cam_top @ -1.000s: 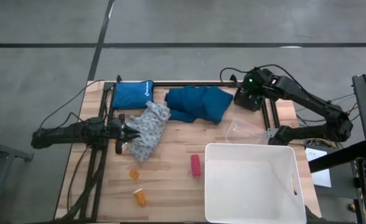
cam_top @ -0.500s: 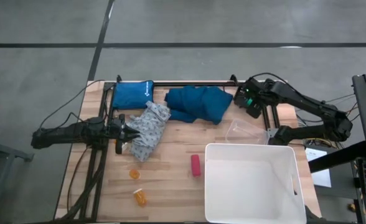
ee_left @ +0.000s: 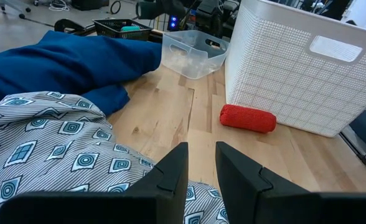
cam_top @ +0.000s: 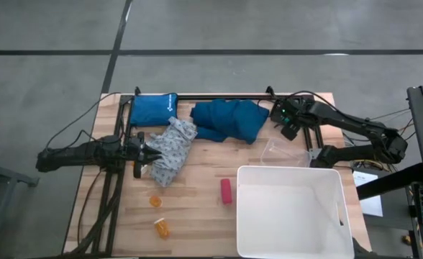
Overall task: Pick & place medical supplies in basket/bin
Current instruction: Put the dark green bandage into the black bin
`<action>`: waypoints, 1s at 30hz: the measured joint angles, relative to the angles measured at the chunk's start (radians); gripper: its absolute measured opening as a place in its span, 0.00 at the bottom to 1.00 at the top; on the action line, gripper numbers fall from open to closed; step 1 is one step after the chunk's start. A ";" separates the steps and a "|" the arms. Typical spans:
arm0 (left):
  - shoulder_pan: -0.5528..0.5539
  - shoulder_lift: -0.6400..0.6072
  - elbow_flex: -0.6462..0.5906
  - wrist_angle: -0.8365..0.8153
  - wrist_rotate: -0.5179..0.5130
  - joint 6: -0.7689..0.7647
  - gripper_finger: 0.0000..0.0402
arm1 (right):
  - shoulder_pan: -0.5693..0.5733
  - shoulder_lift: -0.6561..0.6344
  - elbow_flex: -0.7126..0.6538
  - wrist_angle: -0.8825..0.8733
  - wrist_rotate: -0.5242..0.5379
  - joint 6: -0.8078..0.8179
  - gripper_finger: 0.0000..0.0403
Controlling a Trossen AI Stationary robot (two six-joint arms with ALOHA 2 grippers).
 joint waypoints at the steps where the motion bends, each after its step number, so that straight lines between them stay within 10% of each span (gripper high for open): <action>1: 0.000 0.000 0.000 0.000 0.000 0.000 0.22 | 0.000 0.000 -0.002 0.008 0.004 -0.001 0.49; 30: 0.000 0.000 0.000 0.000 0.000 0.000 0.22 | -0.104 0.009 -0.057 0.342 0.105 0.064 0.49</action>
